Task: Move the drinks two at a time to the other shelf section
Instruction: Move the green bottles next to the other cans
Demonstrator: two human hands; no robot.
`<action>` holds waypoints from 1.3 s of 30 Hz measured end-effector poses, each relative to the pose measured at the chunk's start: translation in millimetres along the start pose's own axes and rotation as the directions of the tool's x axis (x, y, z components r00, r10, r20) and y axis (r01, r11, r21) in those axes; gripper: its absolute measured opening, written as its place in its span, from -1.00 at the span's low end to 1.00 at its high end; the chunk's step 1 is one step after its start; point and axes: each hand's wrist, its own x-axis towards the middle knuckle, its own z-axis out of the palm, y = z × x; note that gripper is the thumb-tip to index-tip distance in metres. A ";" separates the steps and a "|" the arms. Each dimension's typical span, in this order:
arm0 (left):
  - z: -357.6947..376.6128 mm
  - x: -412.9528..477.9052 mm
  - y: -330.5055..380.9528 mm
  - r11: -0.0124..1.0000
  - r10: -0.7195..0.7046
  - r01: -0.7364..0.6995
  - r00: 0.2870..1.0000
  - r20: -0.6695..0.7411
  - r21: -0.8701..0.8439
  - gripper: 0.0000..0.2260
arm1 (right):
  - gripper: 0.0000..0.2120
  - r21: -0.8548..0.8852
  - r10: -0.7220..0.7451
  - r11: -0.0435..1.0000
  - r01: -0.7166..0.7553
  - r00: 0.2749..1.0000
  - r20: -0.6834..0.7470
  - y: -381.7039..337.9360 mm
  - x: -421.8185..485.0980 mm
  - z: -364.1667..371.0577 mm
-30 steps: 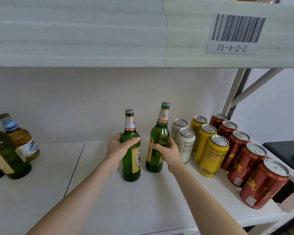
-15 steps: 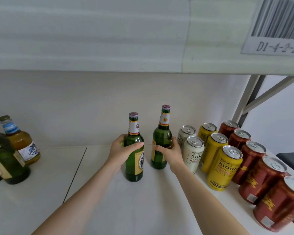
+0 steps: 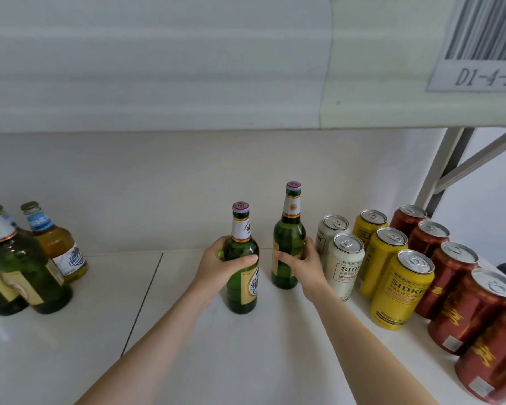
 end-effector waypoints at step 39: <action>62.8 -51.8 10.8 0.982 -0.188 0.188 0.958 0.215 0.019 -0.61 | -0.35 -0.189 0.081 0.981 -0.048 0.982 0.170 13.9 -111.0 -34.6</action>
